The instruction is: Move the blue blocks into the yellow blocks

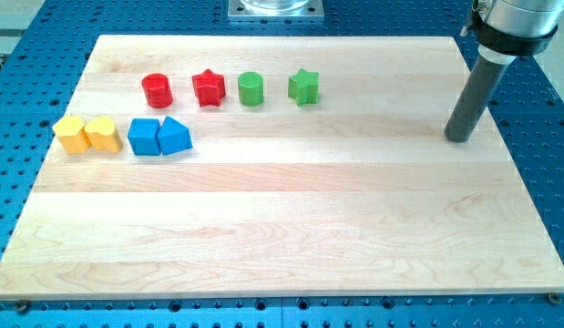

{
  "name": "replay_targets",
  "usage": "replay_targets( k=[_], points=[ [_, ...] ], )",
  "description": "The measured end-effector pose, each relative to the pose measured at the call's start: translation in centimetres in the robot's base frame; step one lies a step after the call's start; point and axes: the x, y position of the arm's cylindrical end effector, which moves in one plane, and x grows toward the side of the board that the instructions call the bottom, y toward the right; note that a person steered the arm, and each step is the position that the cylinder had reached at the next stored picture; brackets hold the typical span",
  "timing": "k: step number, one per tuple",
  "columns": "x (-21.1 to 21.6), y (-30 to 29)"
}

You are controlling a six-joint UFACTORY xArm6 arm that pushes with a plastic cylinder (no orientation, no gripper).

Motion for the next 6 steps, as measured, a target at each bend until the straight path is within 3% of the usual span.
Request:
replay_targets(
  k=[2,3,5,6],
  points=[
    [1.1,-3.0],
    [0.7,-7.3],
    [0.5,-22.1],
    [-1.1,-24.9]
  ],
)
